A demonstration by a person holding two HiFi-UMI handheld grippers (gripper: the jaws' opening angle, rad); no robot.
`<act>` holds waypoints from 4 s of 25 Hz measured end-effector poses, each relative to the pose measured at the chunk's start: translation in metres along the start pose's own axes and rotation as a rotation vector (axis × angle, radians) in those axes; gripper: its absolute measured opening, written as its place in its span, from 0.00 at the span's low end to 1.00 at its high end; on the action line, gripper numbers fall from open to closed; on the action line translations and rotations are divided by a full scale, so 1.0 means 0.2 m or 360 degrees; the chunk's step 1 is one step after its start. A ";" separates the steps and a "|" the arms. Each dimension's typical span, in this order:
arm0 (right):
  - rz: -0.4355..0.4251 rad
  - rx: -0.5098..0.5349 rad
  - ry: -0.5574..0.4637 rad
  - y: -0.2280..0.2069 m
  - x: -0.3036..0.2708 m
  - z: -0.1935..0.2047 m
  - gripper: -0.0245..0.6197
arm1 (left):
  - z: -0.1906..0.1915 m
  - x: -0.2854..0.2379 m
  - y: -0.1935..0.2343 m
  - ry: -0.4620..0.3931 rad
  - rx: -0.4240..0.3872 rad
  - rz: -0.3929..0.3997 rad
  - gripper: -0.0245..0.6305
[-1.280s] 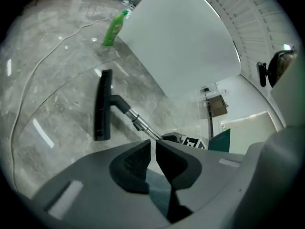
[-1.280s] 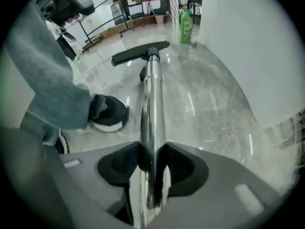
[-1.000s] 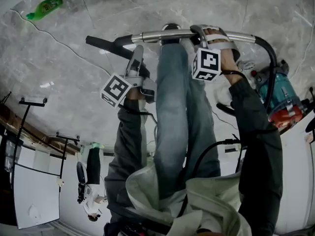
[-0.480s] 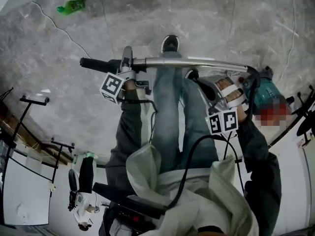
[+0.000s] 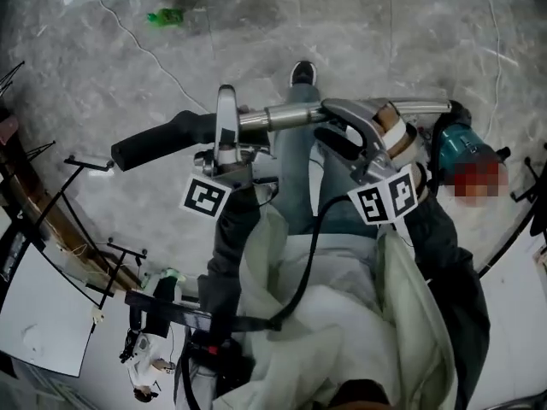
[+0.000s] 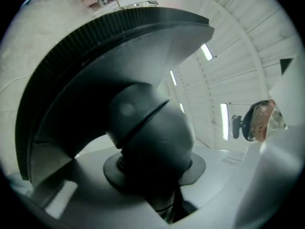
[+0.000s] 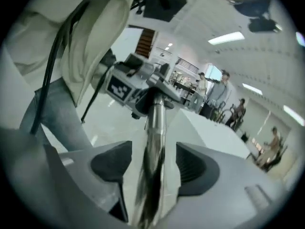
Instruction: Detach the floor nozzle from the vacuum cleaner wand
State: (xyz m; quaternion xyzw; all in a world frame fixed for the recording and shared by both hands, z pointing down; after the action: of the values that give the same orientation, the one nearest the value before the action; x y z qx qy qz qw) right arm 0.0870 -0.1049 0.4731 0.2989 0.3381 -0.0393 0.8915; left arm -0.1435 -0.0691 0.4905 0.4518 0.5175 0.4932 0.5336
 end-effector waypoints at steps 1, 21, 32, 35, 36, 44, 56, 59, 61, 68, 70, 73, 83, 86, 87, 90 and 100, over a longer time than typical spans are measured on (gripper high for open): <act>-0.0024 0.0115 0.0025 -0.01 0.04 -0.07 0.47 | 0.04 0.04 -0.14 0.0044 -0.0061 0.0078 0.22; -0.0689 -0.0364 0.0141 0.08 0.69 -1.08 0.10 | 0.28 0.97 -1.36 -0.0120 -0.0751 0.0444 0.20; -0.1189 -0.0472 -0.0276 0.24 0.38 -1.46 0.10 | -0.14 1.29 -1.34 0.0286 -0.0912 0.0853 0.16; -0.1411 -0.0551 -0.0392 0.20 0.32 -1.49 0.09 | -0.21 1.25 -1.35 0.0360 -0.0892 0.0979 0.16; -0.1348 -0.0576 -0.0360 0.18 0.31 -1.50 0.10 | -0.24 1.23 -1.35 0.0355 -0.0862 0.0956 0.16; 0.0212 -0.0565 0.0443 0.26 0.28 -1.59 0.09 | -0.30 1.14 -1.35 0.0145 -0.0763 0.0462 0.14; -0.1035 -0.0629 -0.0484 0.24 0.47 -1.32 0.10 | 0.01 1.10 -1.44 0.0602 -0.1011 0.1153 0.15; -0.0879 -0.0642 -0.0316 0.24 0.43 -1.27 0.09 | 0.00 1.06 -1.35 0.0431 -0.0902 0.0934 0.15; -0.0646 -0.0622 -0.0136 0.25 0.39 -1.27 0.09 | -0.03 1.07 -1.29 0.0269 -0.0849 0.0756 0.15; -0.0015 -0.0482 0.0320 0.35 0.25 -1.30 0.09 | -0.12 1.10 -1.12 -0.0014 -0.0721 0.0338 0.15; -0.0260 -0.0499 0.0137 0.37 0.26 -1.28 0.10 | -0.10 1.14 -1.13 0.0083 -0.0799 0.0422 0.16; -0.0765 -0.0512 -0.0195 0.37 0.33 -1.23 0.10 | -0.01 1.18 -1.19 0.0303 -0.0935 0.0699 0.16; -0.0150 -0.0501 0.0208 0.33 0.41 -1.30 0.10 | 0.00 1.15 -1.25 -0.0054 -0.0758 0.0372 0.15; 0.0162 -0.0514 0.0325 0.39 0.42 -1.33 0.10 | 0.01 1.16 -1.28 -0.0024 -0.0793 0.0304 0.15; 0.0139 -0.0523 0.0287 0.41 0.43 -1.33 0.10 | 0.02 1.17 -1.29 0.0030 -0.0828 0.0355 0.15; -0.0233 -0.0506 -0.0015 0.40 0.48 -1.30 0.10 | 0.07 1.21 -1.34 0.0231 -0.0983 0.0666 0.16; -0.0957 -0.0512 -0.0478 0.29 0.58 -1.26 0.10 | 0.19 1.19 -1.47 0.0424 -0.1020 0.1058 0.15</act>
State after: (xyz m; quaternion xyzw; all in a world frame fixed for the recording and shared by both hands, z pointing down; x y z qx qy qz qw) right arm 0.0464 0.0999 0.2800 0.0333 0.2781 -0.2892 0.9154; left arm -0.0944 0.1382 0.1759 0.3386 0.2308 0.8254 0.3883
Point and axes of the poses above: the fingertips, and each gripper's own axes: x backward along the fingers, y to its left, z out of its underside, the point moved 10 cm from there along x, backward along the fingers, and after that the axes turned 13 degrees about x, right-handed, at the moved point
